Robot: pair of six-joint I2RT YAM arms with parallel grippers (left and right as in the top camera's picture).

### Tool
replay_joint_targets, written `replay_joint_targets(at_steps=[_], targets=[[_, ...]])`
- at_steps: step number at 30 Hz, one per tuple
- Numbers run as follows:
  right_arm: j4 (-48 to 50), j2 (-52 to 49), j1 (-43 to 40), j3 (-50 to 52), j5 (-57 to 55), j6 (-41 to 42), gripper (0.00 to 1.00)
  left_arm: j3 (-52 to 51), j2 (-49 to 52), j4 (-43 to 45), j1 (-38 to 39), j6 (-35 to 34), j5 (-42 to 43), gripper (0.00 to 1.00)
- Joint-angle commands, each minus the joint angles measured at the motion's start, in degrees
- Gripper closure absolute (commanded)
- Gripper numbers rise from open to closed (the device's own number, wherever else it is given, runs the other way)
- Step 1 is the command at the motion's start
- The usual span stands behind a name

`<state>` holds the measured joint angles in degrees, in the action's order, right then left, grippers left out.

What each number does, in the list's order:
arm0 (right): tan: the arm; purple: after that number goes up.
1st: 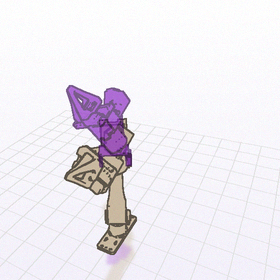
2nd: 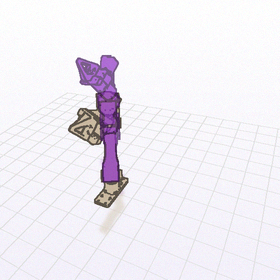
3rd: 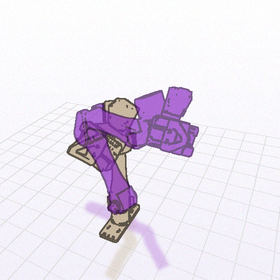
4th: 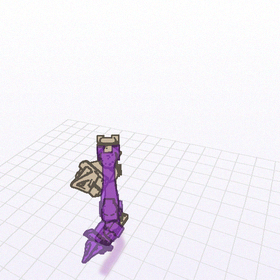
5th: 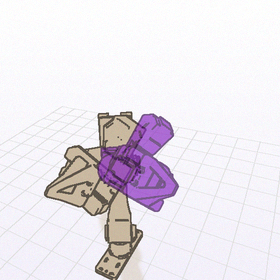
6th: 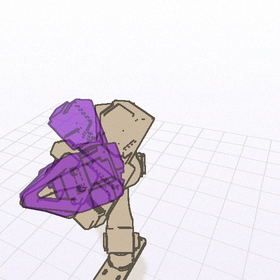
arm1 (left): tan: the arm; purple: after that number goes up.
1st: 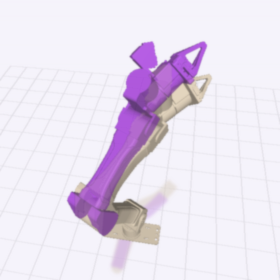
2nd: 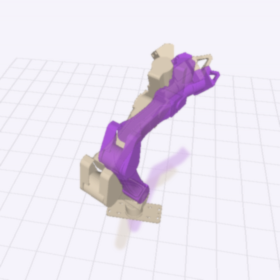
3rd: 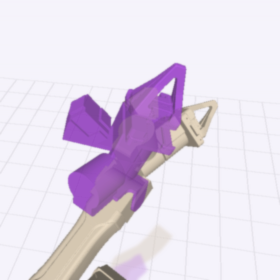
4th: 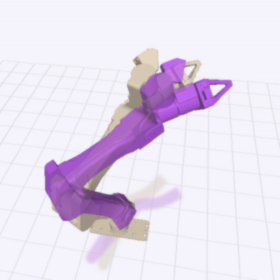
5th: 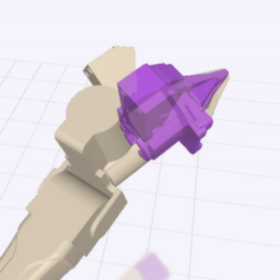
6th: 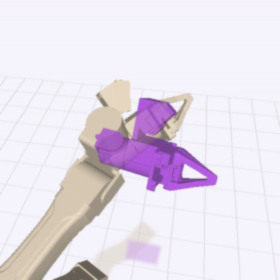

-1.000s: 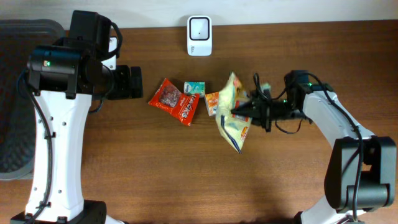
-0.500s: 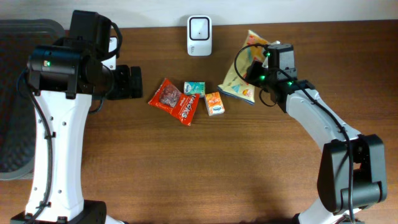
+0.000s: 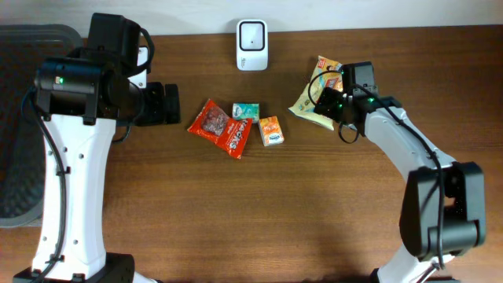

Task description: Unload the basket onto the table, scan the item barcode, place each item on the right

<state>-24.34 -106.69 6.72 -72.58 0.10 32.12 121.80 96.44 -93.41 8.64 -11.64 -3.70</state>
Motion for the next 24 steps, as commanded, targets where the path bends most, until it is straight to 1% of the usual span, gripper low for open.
replay_joint_targets(at_steps=[1, 3, 4, 5, 6, 7, 8, 10, 12, 13, 16, 17, 18, 19, 20, 21, 23, 24], targets=[[3.9, -4.9, 0.0, -0.7, 1.2, 2.9, 0.13, 0.2, 0.1, 0.1, -0.1, -0.5, -0.6, 0.01], [7.1, -7.7, -0.1, -0.7, 1.2, 2.9, 0.13, 0.2, 0.1, 0.1, -0.1, -0.5, -0.6, 0.01], [7.8, -9.1, 0.0, -0.7, 1.2, 2.9, 0.32, 0.2, 0.1, 0.1, -0.1, -0.5, -0.6, 0.01], [7.5, -9.6, 0.0, -0.7, 1.2, 2.9, 0.56, 0.2, 0.1, 0.1, -0.1, -0.5, -0.6, 0.01], [6.1, -9.6, 0.0, -0.7, 1.3, 2.9, 0.77, 0.2, 0.1, 0.1, -0.1, -0.5, -0.6, 0.01], [5.0, -9.2, 0.0, -0.7, 1.9, 2.9, 0.90, 0.2, 0.1, 0.1, -0.1, -0.5, -0.6, 0.01], [3.7, -8.2, -0.1, -0.7, 2.9, 2.9, 0.96, 0.2, 0.1, 0.1, -0.1, -0.5, -0.6, 0.01], [0.7, -5.2, 0.0, -1.4, 2.7, 2.4, 0.96, 0.2, 0.1, 0.1, -0.1, -0.5, -0.6, 0.01], [-3.0, 0.2, 0.0, -2.8, 0.0, -0.3, 0.96, 0.2, 0.1, 0.1, -0.1, -0.5, -0.6, 0.01], [-6.6, 4.0, 0.0, -4.0, -6.2, -0.3, 0.96, 0.2, 0.1, 0.1, -0.1, -0.5, -0.6, 0.01], [-14.4, 10.9, 0.1, -5.6, -22.8, -0.1, 0.96, 0.2, 0.1, 0.1, -0.1, -0.5, -0.6, 0.01], [-20.0, 12.3, 0.0, -5.6, -35.9, 3.3, 0.96, 0.2, 0.1, 0.1, -0.1, -0.5, -0.6, 0.01], [-26.3, 11.7, 0.0, -5.3, -45.7, 10.3, 0.96, 0.2, 0.1, 0.1, -0.1, -0.5, -0.6, 0.01], [-30.9, 10.7, 0.0, -4.9, -49.9, 15.8, 0.96, 0.2, 0.1, 0.1, -0.1, -0.5, -0.6, 0.01], [-34.3, 8.9, 0.0, -3.6, -52.4, 21.2, 0.96, 0.2, 0.1, 0.1, -0.1, -0.5, -0.6, 0.01], [-35.2, 7.4, 0.0, -2.5, -52.6, 23.9, 0.96, 0.2, 0.1, 0.1, -0.1, -0.5, -0.6, 0.01], [-35.1, 2.5, 0.0, -0.6, -52.3, 26.9, 0.96, 0.2, 0.1, 0.1, -0.1, -0.5, -0.6, 0.01], [-35.0, -0.3, 0.0, -0.5, -51.2, 26.9, 0.96, 0.2, 0.1, 0.1, -0.1, -0.5, -0.6, 0.01]])
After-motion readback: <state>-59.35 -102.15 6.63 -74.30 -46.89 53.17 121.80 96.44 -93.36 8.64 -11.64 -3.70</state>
